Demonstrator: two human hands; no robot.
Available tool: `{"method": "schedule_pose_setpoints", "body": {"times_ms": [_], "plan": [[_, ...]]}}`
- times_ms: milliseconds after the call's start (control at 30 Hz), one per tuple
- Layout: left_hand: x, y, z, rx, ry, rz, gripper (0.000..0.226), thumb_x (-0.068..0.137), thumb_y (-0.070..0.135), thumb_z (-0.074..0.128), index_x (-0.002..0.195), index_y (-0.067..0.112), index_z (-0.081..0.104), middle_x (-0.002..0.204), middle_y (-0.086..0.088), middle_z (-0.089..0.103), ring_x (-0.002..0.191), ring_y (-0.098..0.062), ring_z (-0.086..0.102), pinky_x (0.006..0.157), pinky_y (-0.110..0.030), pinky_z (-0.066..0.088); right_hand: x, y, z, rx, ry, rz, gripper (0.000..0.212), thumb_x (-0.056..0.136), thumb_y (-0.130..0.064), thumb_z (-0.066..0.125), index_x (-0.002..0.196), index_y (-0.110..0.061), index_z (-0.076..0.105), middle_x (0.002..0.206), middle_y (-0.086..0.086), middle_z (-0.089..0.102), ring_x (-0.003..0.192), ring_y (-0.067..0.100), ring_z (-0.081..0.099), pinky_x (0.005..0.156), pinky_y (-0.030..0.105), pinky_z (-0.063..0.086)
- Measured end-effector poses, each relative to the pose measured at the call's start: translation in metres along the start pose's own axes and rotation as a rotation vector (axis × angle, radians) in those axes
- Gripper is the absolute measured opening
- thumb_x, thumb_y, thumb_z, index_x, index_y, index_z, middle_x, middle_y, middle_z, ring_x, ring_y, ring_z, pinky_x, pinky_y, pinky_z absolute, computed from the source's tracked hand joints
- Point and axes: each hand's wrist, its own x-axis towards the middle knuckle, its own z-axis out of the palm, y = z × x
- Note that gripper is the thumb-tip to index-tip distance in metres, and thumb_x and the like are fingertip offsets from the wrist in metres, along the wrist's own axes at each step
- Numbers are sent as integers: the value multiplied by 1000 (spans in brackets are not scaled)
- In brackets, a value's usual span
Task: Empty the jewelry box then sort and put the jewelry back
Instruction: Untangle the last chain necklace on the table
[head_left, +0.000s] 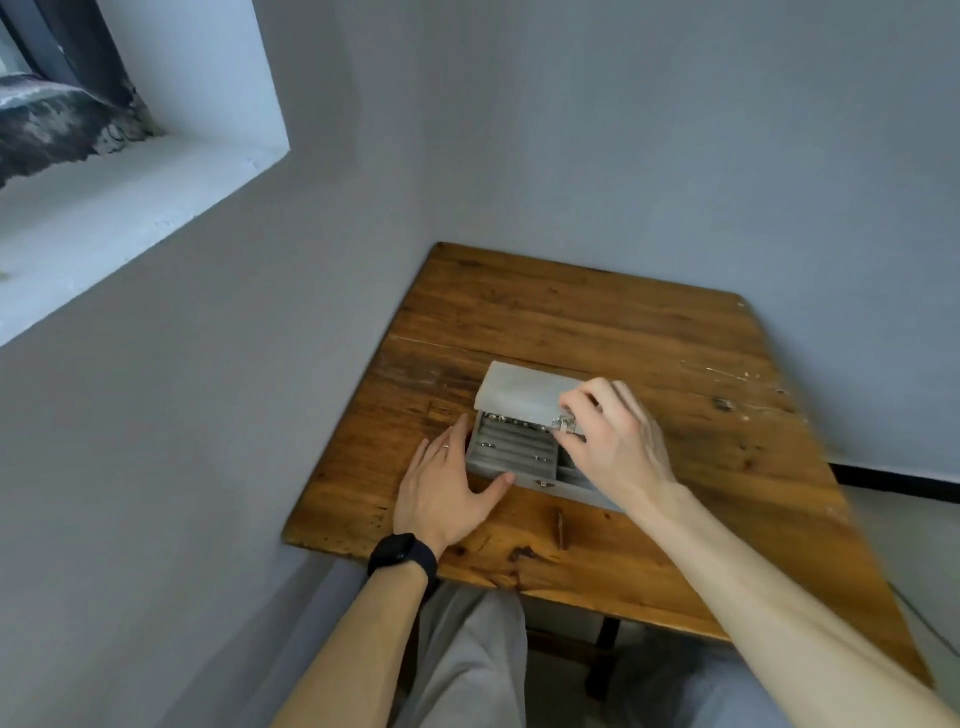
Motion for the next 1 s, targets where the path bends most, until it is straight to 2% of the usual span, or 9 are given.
{"method": "schedule_pose_setpoints", "body": {"times_ms": [100, 167, 267, 367, 500, 633, 833, 1000], "plan": [[-1, 0, -1, -58, -1, -36, 108, 80, 81, 51, 159, 30, -2, 148, -2, 51, 132, -18, 49, 115, -33, 36, -29, -13, 13, 65, -67, 46, 34, 77, -21, 85, 104, -12, 67, 104, 4, 61, 97, 24, 57, 77, 36, 54], [-5, -1, -3, -61, 26, -16, 104, 83, 75, 56, 157, 37, -7, 138, -3, 57, 122, -18, 56, 99, -33, 50, -44, -18, 20, 94, -126, 89, 36, 82, -22, 80, 114, -13, 66, 113, 4, 60, 106, 22, 56, 84, 38, 56], [-9, -1, -4, -47, 57, 74, 89, 88, 66, 57, 155, 47, 3, 133, 2, 59, 117, -16, 57, 86, -31, 54, -56, -19, 23, 138, -142, 130, 36, 90, -24, 71, 124, -14, 63, 123, 2, 59, 115, 20, 53, 93, 38, 54], [-10, -1, -4, -16, 70, 140, 75, 89, 65, 57, 151, 51, 17, 140, 6, 55, 122, -14, 55, 85, -30, 56, -59, -17, 18, 179, -143, 150, 39, 92, -24, 68, 130, -17, 62, 129, -2, 59, 121, 16, 51, 100, 32, 49], [-11, -1, -2, 11, 65, 142, 72, 89, 65, 57, 150, 50, 21, 141, 6, 55, 122, -13, 55, 85, -31, 57, -62, -17, 15, 213, -146, 157, 42, 92, -23, 67, 134, -18, 61, 134, -3, 58, 127, 13, 48, 104, 31, 46], [-11, 0, 0, 32, 76, 125, 67, 90, 64, 57, 149, 43, 33, 142, 7, 55, 125, -12, 54, 86, -29, 54, -75, -18, 18, 297, -170, 169, 45, 93, -23, 63, 138, -18, 59, 143, -2, 54, 136, 11, 43, 111, 35, 44], [-11, -1, 1, 40, 79, 130, 67, 88, 66, 56, 148, 41, 39, 141, 6, 57, 124, -12, 56, 84, -31, 57, -100, -20, 28, 216, -155, 111, 60, 94, -26, 57, 152, -24, 42, 159, -1, 36, 151, 14, 23, 123, 41, 20], [-12, 0, 2, 33, 90, 127, 68, 87, 65, 58, 148, 40, 41, 139, 4, 60, 122, -14, 57, 82, -31, 57, -110, -22, 34, 188, -145, 108, 54, 101, -31, 51, 153, -30, 37, 162, 2, 30, 153, 18, 18, 123, 48, 19]]}}
